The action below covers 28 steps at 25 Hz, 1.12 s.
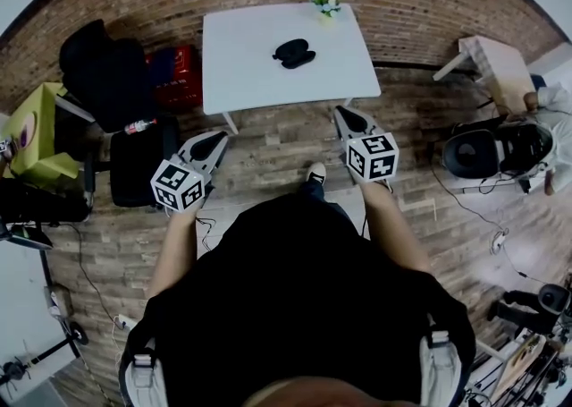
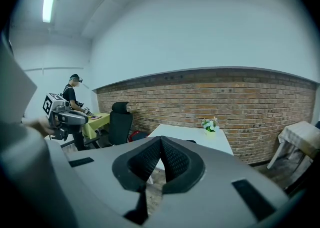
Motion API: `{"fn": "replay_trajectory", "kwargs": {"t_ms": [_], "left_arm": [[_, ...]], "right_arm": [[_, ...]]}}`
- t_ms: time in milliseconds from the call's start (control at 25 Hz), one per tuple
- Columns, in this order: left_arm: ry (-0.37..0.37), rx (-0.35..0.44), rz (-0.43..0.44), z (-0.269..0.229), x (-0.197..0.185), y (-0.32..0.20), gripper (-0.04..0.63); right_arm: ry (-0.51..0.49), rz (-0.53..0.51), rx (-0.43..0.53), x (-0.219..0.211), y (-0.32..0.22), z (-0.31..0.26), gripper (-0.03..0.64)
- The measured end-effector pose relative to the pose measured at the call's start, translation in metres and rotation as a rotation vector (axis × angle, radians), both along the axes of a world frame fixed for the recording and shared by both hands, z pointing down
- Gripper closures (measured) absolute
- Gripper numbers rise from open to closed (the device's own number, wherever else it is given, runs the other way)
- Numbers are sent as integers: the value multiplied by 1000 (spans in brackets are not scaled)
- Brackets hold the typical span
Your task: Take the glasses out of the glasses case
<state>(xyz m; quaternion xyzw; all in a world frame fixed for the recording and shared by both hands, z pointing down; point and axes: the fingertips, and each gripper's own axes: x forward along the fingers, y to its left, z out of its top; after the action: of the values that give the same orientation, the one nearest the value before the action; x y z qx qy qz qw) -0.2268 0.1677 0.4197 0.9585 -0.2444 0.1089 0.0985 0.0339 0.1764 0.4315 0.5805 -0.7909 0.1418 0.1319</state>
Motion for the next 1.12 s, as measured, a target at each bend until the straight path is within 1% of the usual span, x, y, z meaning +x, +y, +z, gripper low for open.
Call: {"fn": "replay_trajectory", "kwargs": {"t_ms": [240,480,840,1120], "left_arm": [[-8,-10,-15,4,3,-8,574],[-23,-12,-25,4,18,-23,574],[-49,-34,-10,15,59,-48,573],[-53,-52,-24,20,84,-79,573]], "right_arm": [[-10,2,-4,8,-13,6,601],[-27,-1,-16,25,-28,15,601],[-44,-2,-42,60,-56,29,601],[-46,-16,-60,83,-89,37,601]]}}
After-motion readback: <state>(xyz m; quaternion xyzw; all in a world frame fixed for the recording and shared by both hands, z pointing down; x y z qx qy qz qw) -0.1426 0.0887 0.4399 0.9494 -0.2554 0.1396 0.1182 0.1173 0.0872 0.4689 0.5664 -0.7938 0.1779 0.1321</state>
